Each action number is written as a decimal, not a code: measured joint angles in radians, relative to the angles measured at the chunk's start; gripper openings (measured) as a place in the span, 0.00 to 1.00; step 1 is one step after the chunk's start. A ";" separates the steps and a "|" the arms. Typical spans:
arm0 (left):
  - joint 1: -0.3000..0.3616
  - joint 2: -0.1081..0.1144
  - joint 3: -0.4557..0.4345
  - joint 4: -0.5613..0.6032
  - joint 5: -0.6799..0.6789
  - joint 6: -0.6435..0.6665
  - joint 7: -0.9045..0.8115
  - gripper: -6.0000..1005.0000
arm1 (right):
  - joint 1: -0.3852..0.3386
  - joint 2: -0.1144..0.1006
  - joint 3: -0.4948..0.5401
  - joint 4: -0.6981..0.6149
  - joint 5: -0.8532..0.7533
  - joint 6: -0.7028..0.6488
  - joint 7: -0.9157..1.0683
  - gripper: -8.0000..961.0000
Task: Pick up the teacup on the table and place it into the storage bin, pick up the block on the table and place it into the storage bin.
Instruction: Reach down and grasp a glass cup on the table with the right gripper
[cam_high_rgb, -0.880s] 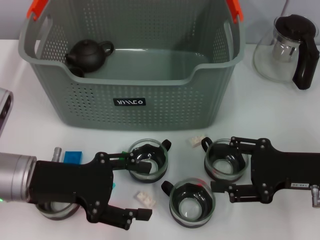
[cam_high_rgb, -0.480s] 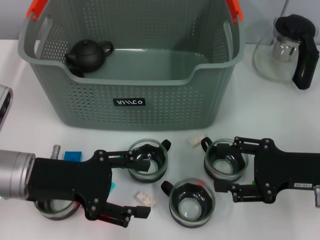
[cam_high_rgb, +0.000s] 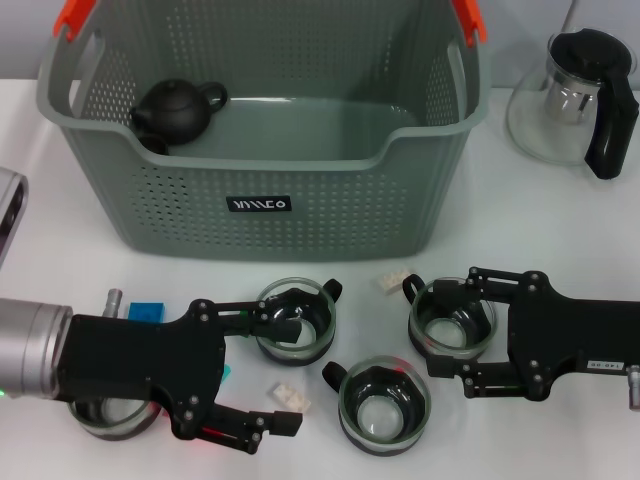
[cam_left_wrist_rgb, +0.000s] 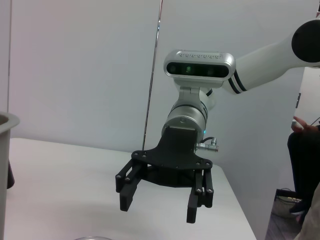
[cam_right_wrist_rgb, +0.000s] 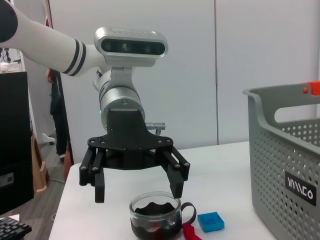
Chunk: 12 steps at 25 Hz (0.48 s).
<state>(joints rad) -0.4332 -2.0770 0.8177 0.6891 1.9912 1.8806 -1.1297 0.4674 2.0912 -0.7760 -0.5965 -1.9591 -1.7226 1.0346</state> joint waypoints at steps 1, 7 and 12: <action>0.001 0.000 0.000 0.000 0.000 0.000 -0.001 0.87 | 0.000 0.000 0.000 0.000 0.000 0.000 0.000 0.85; 0.014 0.000 -0.008 -0.001 0.001 -0.004 -0.004 0.87 | 0.013 -0.002 -0.009 -0.023 -0.017 -0.004 0.131 0.85; 0.051 0.008 -0.084 0.004 0.014 0.005 -0.035 0.87 | 0.058 -0.001 -0.019 -0.162 -0.149 -0.053 0.349 0.84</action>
<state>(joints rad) -0.3817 -2.0692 0.7339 0.6929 2.0054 1.8851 -1.1652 0.5259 2.0905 -0.7950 -0.7586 -2.1077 -1.7760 1.3840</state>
